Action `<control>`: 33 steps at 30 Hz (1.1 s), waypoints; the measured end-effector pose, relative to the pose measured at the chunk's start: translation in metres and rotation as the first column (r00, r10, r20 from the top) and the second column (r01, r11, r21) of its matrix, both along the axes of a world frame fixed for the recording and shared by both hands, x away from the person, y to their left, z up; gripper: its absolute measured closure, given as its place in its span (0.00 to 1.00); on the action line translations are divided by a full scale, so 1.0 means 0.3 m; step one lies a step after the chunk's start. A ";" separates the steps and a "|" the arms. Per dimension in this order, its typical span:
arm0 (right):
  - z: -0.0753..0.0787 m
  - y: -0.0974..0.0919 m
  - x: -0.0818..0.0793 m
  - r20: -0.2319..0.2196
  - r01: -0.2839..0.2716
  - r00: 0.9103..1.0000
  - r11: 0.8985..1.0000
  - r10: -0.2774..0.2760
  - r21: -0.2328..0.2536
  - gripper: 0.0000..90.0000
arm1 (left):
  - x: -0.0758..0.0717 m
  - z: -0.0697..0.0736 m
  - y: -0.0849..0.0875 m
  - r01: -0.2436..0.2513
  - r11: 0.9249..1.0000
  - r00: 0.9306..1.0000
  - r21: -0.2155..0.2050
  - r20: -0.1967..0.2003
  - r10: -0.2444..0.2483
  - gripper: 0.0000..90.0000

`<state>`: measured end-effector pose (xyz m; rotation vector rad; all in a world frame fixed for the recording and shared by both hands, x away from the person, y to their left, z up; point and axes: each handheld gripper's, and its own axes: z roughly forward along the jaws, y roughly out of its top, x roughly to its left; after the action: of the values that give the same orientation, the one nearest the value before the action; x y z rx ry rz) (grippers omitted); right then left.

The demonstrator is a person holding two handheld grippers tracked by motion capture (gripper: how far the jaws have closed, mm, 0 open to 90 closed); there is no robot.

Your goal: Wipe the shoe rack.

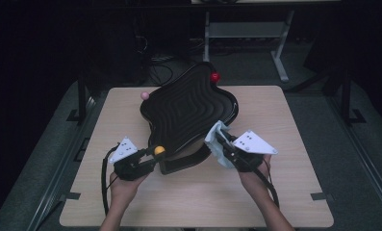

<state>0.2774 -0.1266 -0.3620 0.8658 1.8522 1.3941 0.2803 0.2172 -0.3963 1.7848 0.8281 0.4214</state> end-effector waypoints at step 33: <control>0.038 -0.027 0.023 -0.008 0.005 1.000 0.998 -0.004 0.062 0.89 | 0.011 -0.002 0.059 -0.082 0.997 0.997 0.006 0.004 0.082 0.67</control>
<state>0.2842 -0.1347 -0.3504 0.9067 1.8201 1.4540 0.2836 0.2349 -0.3968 1.7597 0.9000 0.4814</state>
